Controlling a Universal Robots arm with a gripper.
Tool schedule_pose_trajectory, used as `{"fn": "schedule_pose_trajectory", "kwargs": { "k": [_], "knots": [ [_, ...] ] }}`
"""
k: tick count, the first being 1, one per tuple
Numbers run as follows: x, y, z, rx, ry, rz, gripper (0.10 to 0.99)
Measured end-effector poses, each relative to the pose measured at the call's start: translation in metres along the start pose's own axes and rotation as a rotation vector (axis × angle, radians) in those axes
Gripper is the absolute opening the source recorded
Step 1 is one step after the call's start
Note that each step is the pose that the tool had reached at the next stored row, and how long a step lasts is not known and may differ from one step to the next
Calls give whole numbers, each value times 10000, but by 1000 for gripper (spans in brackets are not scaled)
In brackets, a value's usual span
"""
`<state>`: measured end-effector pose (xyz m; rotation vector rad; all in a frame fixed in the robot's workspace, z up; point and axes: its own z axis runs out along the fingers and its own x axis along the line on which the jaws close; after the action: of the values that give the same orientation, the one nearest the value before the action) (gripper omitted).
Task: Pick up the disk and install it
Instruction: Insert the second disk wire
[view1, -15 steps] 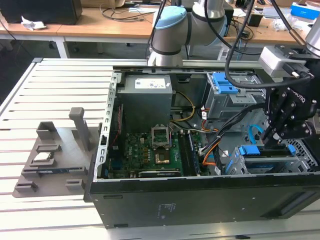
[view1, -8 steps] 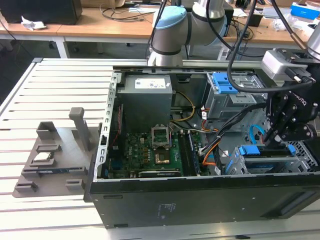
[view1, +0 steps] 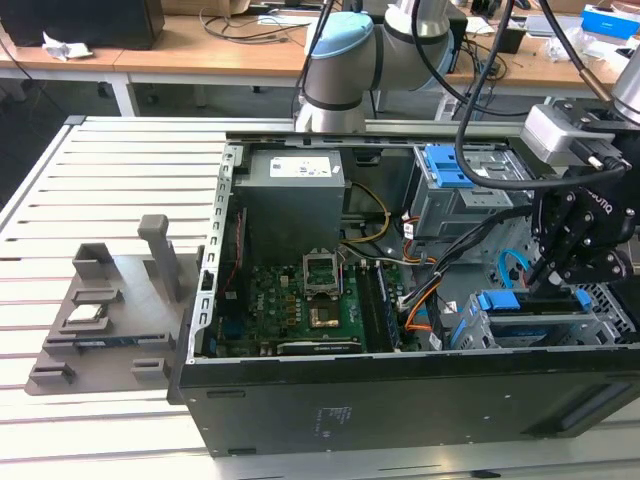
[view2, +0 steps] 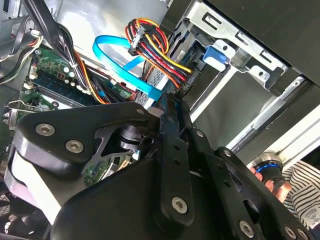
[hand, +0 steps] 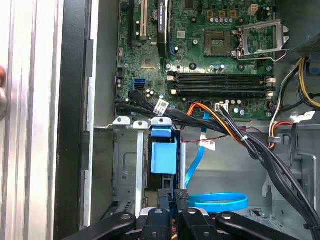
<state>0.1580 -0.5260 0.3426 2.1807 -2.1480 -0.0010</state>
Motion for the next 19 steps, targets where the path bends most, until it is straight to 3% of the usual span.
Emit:
{"fn": "schedule_pose_trajectory", "kwargs": {
  "k": [7, 15, 16, 19],
  "knots": [
    [3, -3, 49, 0, -20, -1, 161],
    [3, -3, 55, 0, -22, -1, 173],
    [3, -3, 55, 0, -21, -1, 235],
    [0, 1, -8, 0, -21, 0, 235]
  ]
}}
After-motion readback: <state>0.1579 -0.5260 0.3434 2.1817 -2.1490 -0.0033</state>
